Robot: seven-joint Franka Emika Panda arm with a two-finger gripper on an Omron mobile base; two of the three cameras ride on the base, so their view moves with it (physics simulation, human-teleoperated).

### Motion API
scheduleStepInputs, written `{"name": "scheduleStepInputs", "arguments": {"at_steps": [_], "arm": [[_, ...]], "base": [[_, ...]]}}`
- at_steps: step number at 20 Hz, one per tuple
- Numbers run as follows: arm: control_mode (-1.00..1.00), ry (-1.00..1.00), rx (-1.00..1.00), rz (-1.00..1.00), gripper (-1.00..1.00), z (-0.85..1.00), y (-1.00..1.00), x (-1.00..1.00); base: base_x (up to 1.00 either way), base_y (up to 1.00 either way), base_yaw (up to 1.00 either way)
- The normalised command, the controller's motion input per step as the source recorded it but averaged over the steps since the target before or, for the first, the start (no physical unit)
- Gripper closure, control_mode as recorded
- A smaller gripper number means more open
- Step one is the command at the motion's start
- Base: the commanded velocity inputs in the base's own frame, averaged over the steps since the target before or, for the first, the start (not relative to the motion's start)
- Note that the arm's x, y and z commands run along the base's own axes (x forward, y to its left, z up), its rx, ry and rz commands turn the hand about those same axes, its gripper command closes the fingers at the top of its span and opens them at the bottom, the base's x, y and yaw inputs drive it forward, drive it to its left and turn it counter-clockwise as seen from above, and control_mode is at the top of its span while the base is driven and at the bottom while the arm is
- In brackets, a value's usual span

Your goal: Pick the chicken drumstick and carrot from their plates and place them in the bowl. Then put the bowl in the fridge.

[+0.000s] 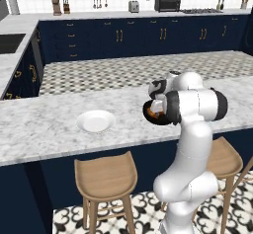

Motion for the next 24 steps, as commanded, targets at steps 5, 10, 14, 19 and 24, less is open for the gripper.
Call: {"name": "scheduleStepInputs", "arguments": {"at_steps": [5, 10, 14, 19, 24], "arm": [[-1.00, 0.00, -0.06, 0.13, -1.00, 0.23, 0.23, -0.38], [-1.00, 0.00, -0.03, 0.09, -1.00, 0.19, 0.11, -0.42], [-1.00, 0.01, 0.00, 0.10, -1.00, -0.12, 0.00, -0.15], [-1.00, 0.00, 0.00, 0.22, -1.00, -0.14, 0.00, 0.19], [-1.00, 0.00, 0.00, 0.26, -1.00, -0.11, 0.00, 0.25]], "base": [[0.00, 0.00, 0.00], [0.00, 0.00, 0.00], [0.00, 0.00, 0.00], [0.00, 0.00, 0.00], [0.00, 0.00, 0.00]]}}
